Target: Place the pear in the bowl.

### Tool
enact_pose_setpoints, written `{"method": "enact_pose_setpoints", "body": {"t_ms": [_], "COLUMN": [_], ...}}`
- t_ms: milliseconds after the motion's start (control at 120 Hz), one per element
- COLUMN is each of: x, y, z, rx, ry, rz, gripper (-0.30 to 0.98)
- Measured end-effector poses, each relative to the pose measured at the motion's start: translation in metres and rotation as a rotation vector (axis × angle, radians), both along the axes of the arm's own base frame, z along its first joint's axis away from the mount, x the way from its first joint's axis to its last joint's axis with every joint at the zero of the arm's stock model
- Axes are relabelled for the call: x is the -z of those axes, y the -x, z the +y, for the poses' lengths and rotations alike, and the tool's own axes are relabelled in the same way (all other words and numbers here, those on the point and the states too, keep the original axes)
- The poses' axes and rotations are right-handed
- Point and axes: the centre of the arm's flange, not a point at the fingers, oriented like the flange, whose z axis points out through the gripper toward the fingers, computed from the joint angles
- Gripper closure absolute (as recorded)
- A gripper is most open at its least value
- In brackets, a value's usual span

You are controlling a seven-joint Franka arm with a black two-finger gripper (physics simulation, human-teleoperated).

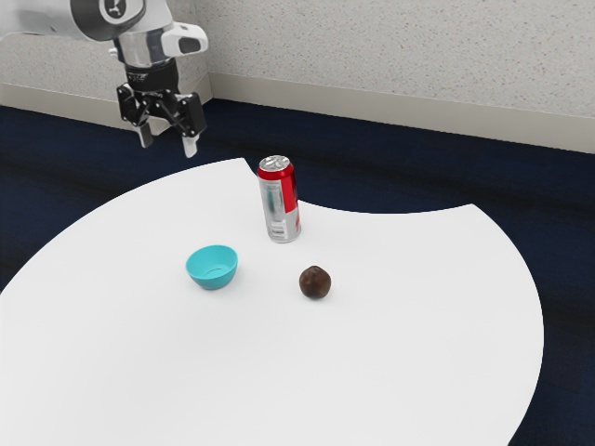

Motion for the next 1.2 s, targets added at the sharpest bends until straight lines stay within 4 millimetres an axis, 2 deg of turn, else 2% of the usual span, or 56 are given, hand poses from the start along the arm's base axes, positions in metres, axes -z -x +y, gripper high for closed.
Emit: {"method": "enact_pose_setpoints", "body": {"t_ms": [117, 208, 308, 375, 433, 542, 658, 742, 833, 900, 992, 1025, 1200], "x": [0.000, 0.005, 0.039, 0.083, 0.118, 0.159, 0.179, 0.185, 0.198, 0.211, 0.230, 0.234, 0.240], "y": [0.000, 0.008, 0.030, 0.038, 0.041, 0.040, 0.035, 0.032, 0.030, 0.021, 0.001, -0.004, -0.034], "z": [-0.001, -0.003, -0.007, -0.013, -0.026, -0.065, -0.103, -0.126, -0.146, -0.140, -0.100, -0.092, -0.103], "rx": [-0.001, 0.002, 0.007, 0.020, 0.046, 0.121, 0.182, 0.219, 0.241, 0.220, 0.135, 0.116, 0.111], "ry": [-0.003, -0.010, -0.016, -0.018, -0.017, -0.012, 0.010, 0.025, 0.038, 0.047, 0.058, 0.062, 0.087], "rz": [-0.006, -0.006, 0.026, 0.053, 0.057, 0.028, -0.012, -0.043, -0.057, -0.061, -0.068, -0.075, -0.125], "gripper": [0.00, 0.00, 0.00, 0.00, 0.00, 0.00, 0.00, 0.00, 0.00, 0.00, 0.00, 0.00, 0.00]}}
